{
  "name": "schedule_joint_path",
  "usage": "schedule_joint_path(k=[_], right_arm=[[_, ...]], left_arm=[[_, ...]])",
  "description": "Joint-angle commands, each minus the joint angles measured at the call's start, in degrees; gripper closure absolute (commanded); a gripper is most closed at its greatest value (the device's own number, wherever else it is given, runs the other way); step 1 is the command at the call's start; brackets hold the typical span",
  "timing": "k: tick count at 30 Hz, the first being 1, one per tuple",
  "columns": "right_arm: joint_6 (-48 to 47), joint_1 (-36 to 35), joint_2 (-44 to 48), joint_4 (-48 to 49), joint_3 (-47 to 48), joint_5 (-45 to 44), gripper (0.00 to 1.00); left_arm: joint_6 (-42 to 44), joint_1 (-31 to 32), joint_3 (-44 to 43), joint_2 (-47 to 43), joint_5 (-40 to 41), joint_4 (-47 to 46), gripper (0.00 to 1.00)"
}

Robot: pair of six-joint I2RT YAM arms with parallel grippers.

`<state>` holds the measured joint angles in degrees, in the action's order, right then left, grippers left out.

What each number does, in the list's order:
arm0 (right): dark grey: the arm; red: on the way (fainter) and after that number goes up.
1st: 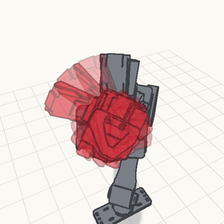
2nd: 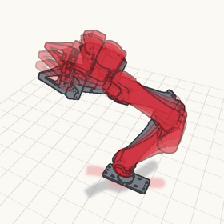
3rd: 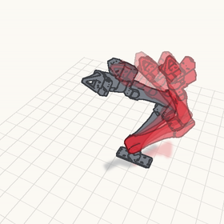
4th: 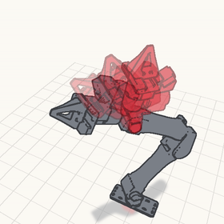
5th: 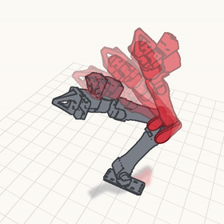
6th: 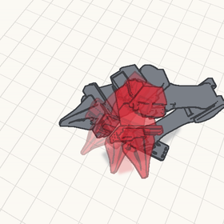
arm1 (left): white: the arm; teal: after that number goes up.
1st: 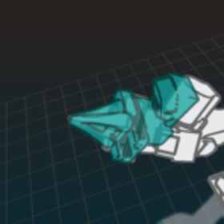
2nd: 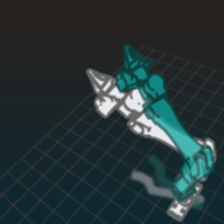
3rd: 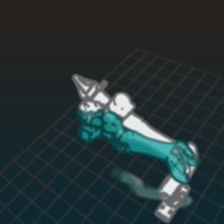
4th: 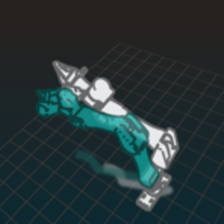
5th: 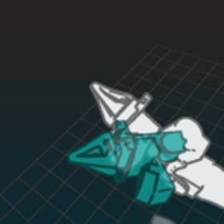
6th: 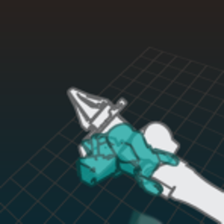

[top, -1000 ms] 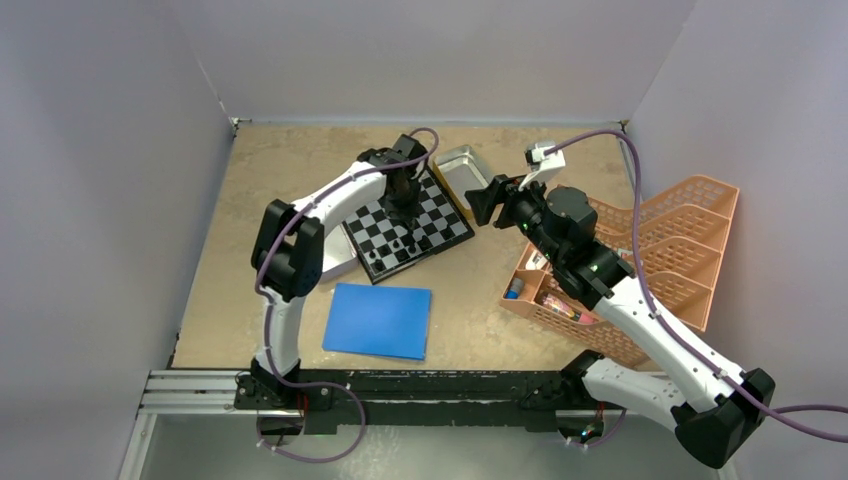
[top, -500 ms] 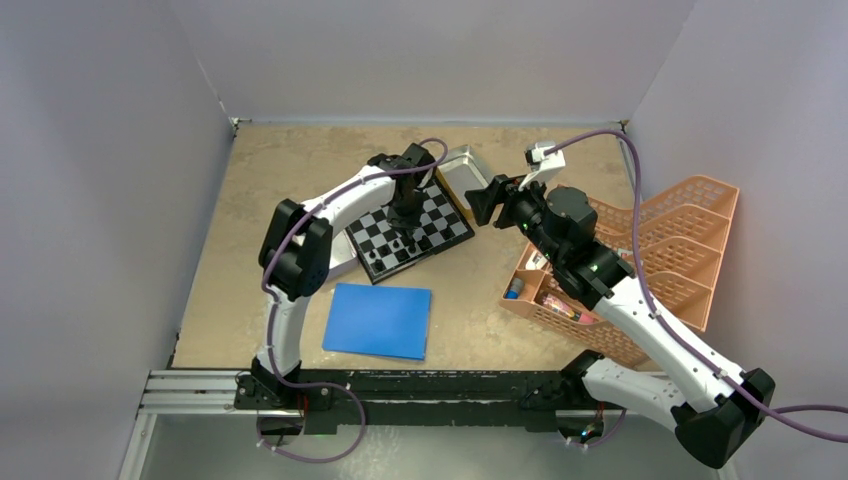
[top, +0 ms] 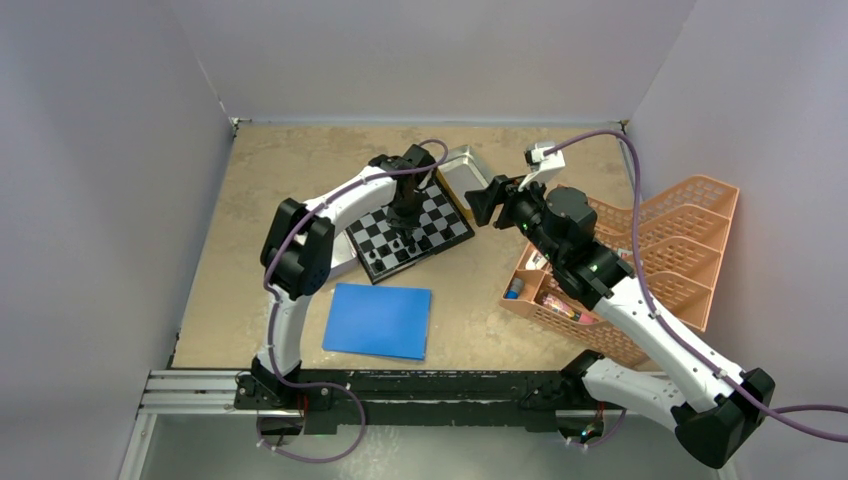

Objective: Set up the chess pieces on the board
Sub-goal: Place the chess piece on the chessboard.

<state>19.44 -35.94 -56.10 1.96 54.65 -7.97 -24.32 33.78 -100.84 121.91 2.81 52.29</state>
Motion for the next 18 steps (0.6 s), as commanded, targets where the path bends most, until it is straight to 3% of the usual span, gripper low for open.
schedule_joint_path(k=[1, 18], right_arm=[[-0.3, 0.2, 1.2, 1.2, 0.0, -0.7, 0.32], [-0.6, 0.2, 0.6, 2.1, -0.4, -0.2, 0.31]], left_arm=[[1.2, 0.1, -1.9, 0.3, 0.9, -1.3, 0.98], [1.6, 0.1, -1.5, 0.6, 1.3, -2.3, 0.93]])
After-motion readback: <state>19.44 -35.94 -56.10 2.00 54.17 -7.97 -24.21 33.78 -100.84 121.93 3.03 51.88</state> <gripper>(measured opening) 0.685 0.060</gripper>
